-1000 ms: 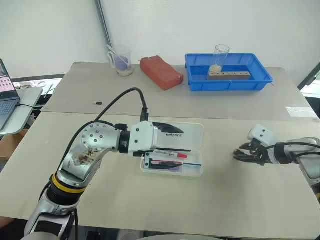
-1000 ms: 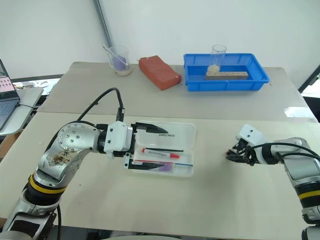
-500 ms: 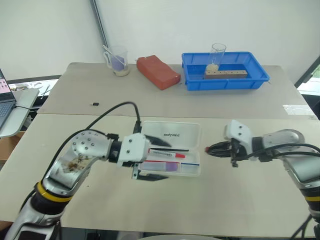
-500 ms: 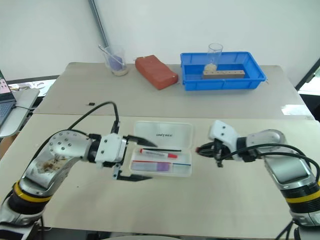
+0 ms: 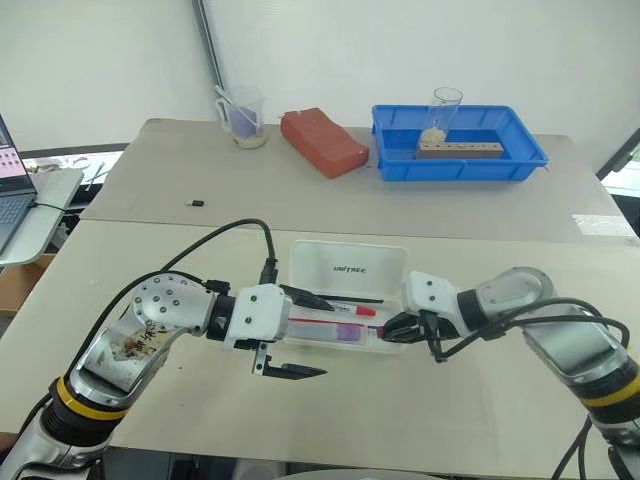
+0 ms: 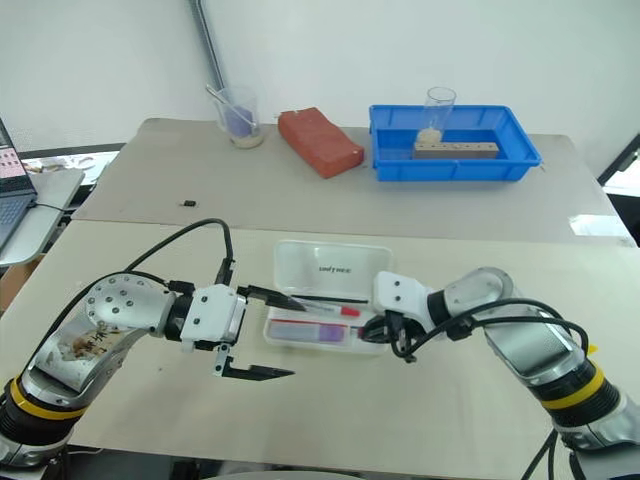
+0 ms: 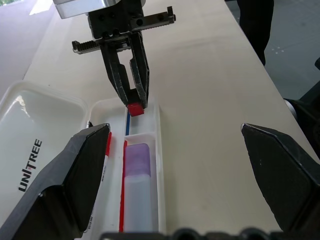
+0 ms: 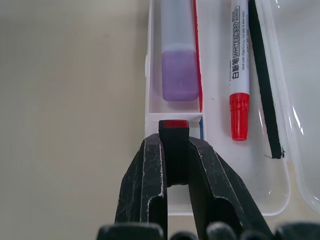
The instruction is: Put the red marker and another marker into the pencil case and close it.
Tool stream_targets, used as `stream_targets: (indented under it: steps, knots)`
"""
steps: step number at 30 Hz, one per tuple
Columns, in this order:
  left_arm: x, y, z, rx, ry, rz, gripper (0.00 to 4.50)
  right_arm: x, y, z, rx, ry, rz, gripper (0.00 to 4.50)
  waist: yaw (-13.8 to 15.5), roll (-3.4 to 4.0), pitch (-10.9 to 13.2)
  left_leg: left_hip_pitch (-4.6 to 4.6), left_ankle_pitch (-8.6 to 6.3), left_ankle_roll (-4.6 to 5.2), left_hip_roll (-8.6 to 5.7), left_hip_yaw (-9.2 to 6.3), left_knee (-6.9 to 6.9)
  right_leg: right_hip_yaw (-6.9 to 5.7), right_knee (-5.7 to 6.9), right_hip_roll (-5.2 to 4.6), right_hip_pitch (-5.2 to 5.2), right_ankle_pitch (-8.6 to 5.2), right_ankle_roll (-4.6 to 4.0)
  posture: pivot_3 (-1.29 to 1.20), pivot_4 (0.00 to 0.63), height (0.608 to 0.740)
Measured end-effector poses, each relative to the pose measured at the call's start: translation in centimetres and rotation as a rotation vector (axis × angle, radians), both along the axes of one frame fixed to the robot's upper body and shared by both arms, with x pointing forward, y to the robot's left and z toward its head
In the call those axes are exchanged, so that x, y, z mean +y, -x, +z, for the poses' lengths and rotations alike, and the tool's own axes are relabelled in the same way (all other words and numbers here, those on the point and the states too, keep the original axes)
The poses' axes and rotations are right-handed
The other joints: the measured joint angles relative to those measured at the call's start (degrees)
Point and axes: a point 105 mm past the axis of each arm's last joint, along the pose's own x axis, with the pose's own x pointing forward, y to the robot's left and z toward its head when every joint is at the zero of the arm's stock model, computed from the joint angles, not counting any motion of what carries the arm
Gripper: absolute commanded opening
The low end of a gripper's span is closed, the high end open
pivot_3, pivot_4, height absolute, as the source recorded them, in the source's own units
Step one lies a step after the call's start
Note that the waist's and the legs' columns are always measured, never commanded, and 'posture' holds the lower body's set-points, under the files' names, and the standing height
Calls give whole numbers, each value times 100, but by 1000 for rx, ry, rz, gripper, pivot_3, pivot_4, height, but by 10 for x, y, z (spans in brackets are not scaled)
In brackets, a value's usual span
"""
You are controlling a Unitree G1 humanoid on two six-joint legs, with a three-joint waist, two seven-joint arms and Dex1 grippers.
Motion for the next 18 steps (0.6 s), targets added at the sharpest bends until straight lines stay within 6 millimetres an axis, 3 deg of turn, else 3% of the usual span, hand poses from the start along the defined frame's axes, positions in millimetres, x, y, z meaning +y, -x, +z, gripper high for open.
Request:
stream_targets:
  steps: [1, 3, 9, 13, 16, 18]
  knots:
    - [0, 0, 0, -2, 0, -1, 4500, 0, 0, -3, 4, 9, 4, 231, 2, 0, 0, 1, 0, 0, 0, 0, 1, 0, 0, 0, -1, 0, 0, 0, 150, 740]
    - [0, 0, 0, -1, -1, 1, 4500, -2, -2, -4, 3, 16, 4, 1263, 4, 0, 0, 1, 0, 0, -1, 0, 2, 0, -2, -1, -3, 0, 0, 0, 150, 740]
    - [7, -2, 0, 23, -27, 39, 4500, 0, -5, 12, -18, -24, -11, 3236, 2, 1, 1, -2, 0, 0, 0, 1, -2, 1, 0, 0, -3, 0, 0, 0, 150, 740]
    - [19, -17, 7, 73, 1, 135, 4500, -3, -3, 40, -39, -97, -64, 3236, 10, 0, 1, 2, 0, 0, 0, -2, -1, -2, 0, -1, -3, 0, 1, 0, 150, 740]
    - [28, -51, 23, 100, 103, 289, 4500, -4, 1, 59, -65, -157, -108, 3236, 39, -2, 2, 9, 0, 0, -1, -9, 1, -9, -1, -1, -10, -8, 15, 0, 150, 740]
    - [36, -81, 36, 93, 201, 416, 3606, -4, 2, 69, -88, -199, -151, 3265, 48, -5, 2, 7, 0, 0, -3, -10, 2, -7, -2, -1, -10, -9, 19, 0, 150, 740]
